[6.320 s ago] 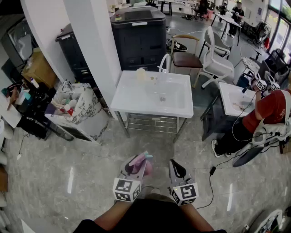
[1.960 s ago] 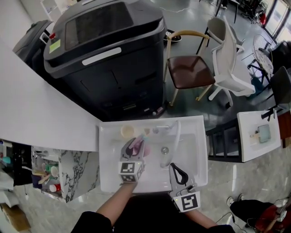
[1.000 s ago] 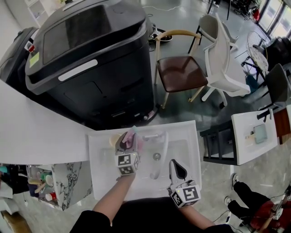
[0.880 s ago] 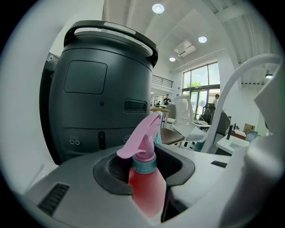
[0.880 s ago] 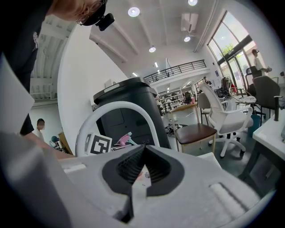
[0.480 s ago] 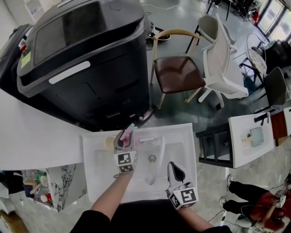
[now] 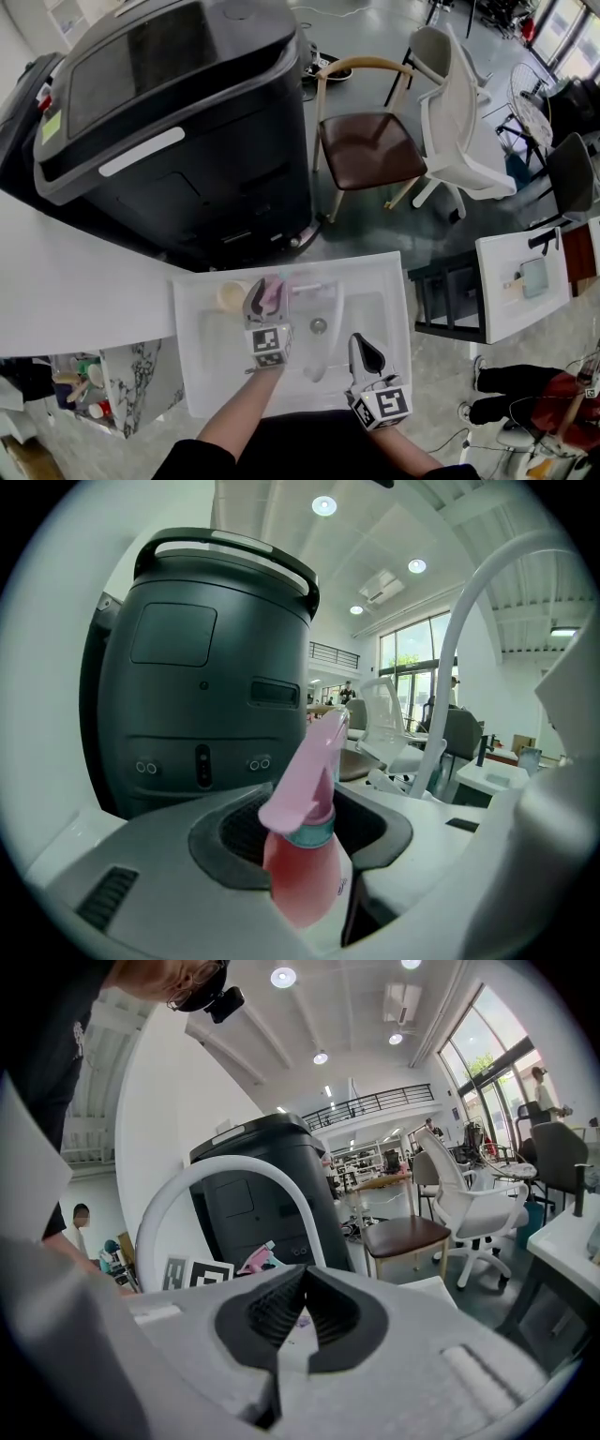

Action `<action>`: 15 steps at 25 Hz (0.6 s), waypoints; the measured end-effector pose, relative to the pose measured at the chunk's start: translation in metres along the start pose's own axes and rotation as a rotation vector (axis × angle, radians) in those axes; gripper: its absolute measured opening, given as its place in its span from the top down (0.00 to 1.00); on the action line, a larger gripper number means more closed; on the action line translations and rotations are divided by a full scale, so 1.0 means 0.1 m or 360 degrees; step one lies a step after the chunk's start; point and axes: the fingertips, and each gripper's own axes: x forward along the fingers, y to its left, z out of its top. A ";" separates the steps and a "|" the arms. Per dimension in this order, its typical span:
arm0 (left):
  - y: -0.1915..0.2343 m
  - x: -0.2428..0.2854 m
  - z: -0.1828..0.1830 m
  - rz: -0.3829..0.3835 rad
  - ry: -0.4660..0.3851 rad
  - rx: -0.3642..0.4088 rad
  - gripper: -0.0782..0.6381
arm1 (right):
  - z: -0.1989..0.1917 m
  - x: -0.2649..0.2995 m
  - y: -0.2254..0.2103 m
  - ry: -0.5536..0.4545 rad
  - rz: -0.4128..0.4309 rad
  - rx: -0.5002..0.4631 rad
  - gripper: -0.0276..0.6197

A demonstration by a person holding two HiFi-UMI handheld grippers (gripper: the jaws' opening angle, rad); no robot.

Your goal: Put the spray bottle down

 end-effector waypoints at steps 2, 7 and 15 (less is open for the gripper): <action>-0.01 -0.01 -0.06 -0.0001 0.0041 -0.0005 0.62 | 0.00 0.01 0.02 -0.0002 0.0007 0.0001 0.96; -0.05 0.00 -0.11 -0.0045 0.0075 0.0006 0.58 | 0.01 -0.03 0.06 -0.0008 0.0012 0.0007 0.96; -0.07 -0.06 -0.15 -0.0108 0.0119 -0.0047 0.48 | -0.01 -0.14 0.06 -0.0017 -0.0003 0.0009 0.96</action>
